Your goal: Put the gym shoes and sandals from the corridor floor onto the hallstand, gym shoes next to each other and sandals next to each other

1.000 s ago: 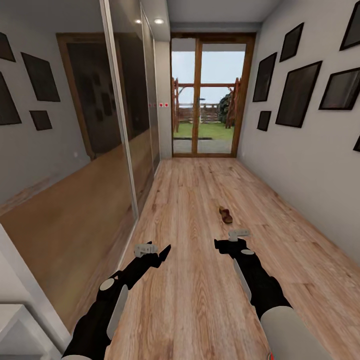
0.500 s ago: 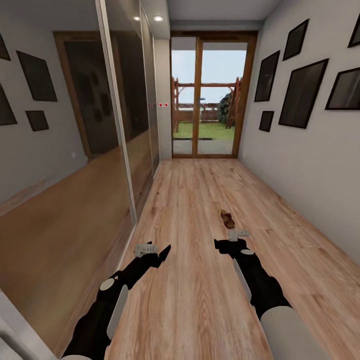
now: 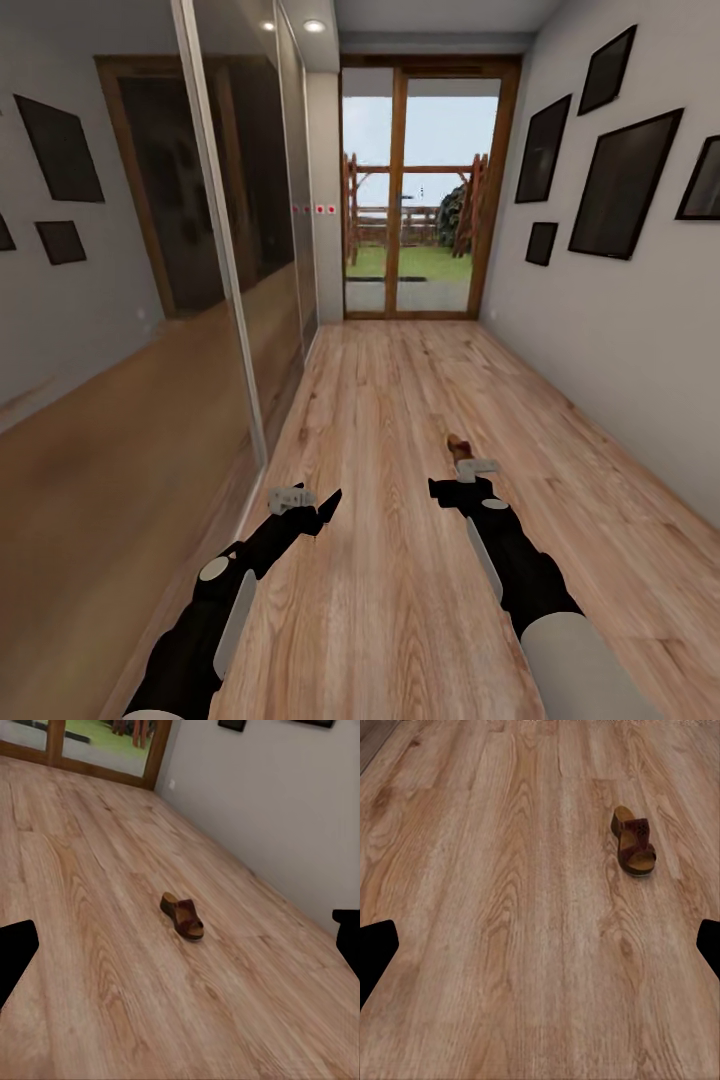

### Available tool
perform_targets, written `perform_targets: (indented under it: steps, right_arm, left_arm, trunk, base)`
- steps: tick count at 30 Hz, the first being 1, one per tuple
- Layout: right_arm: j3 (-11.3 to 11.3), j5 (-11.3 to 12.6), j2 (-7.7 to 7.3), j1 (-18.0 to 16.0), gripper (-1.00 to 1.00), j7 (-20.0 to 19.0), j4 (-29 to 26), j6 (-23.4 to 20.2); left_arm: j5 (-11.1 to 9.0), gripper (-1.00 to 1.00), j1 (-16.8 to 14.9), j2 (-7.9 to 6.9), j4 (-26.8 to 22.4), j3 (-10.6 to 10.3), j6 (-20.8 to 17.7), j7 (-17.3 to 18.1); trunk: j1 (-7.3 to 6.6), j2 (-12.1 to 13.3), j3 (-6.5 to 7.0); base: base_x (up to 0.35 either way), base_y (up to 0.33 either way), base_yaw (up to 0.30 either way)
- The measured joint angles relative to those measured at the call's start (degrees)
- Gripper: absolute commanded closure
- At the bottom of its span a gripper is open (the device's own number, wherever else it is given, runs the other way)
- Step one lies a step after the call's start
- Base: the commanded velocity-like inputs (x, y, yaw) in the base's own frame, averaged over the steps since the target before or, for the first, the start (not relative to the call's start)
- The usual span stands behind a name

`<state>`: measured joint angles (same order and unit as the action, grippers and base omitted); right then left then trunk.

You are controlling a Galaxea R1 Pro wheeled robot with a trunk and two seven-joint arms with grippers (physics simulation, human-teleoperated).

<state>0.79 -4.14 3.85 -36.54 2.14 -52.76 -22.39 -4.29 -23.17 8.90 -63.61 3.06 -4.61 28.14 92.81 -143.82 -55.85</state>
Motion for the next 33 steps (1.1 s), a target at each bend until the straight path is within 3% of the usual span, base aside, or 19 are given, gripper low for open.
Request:
perform_targets:
  steps: [33]
  right_arm:
    - [0.0,0.0,-0.04,0.0,-1.0,0.0,0.0,0.0]
  left_arm:
    - [0.0,-1.0,0.0,0.0,0.0,0.0,0.0,0.0]
  trunk:
    - [0.0,0.0,0.0]
  base:
    - [0.346,0.0,0.0]
